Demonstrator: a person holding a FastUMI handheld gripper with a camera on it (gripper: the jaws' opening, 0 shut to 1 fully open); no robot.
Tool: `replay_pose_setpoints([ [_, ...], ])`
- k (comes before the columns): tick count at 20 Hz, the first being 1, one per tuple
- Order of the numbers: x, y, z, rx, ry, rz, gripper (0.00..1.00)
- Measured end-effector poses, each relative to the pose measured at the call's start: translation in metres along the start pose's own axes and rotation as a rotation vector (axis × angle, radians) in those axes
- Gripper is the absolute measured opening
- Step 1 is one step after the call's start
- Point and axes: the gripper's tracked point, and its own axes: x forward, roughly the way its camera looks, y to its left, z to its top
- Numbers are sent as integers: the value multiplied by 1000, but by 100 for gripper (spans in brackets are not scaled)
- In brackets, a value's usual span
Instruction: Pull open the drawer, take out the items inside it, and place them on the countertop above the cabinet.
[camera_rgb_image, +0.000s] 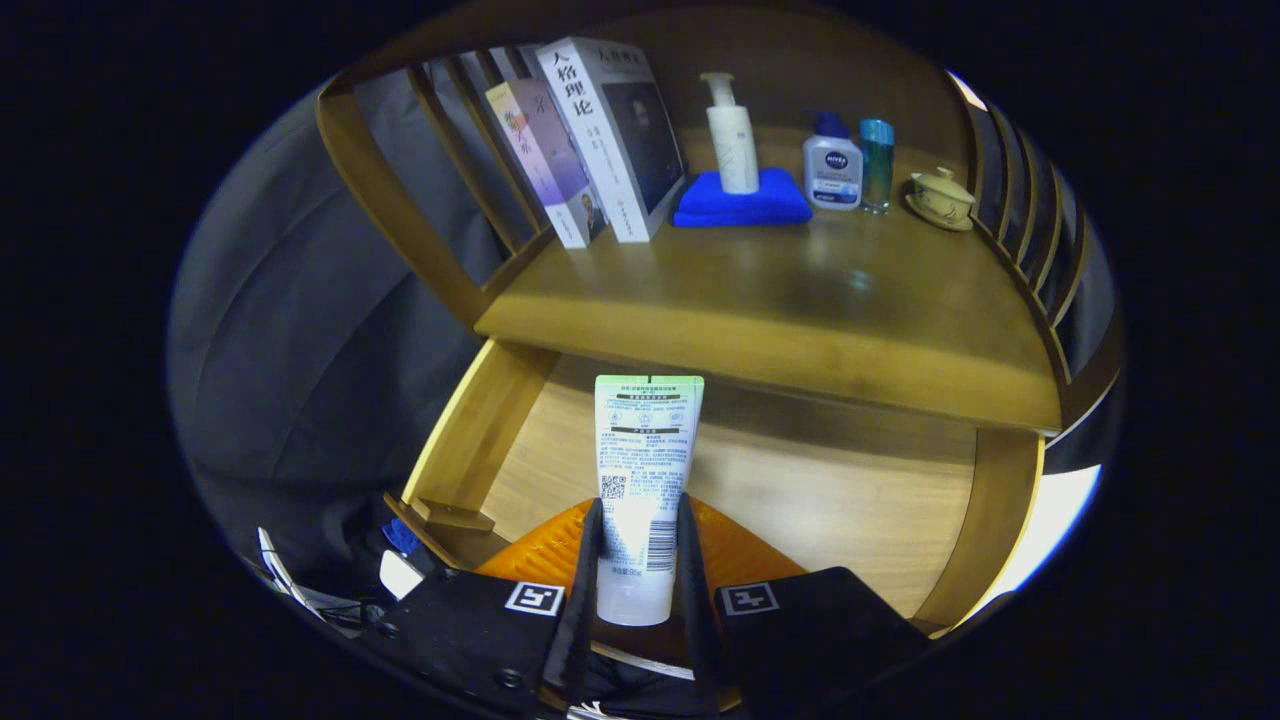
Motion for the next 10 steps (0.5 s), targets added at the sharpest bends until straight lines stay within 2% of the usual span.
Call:
replay_pose_setpoints([
  [4,-7,-14,28,50,-51,-10,42],
  [10,-4,-44,67,125,-115,-67,42],
])
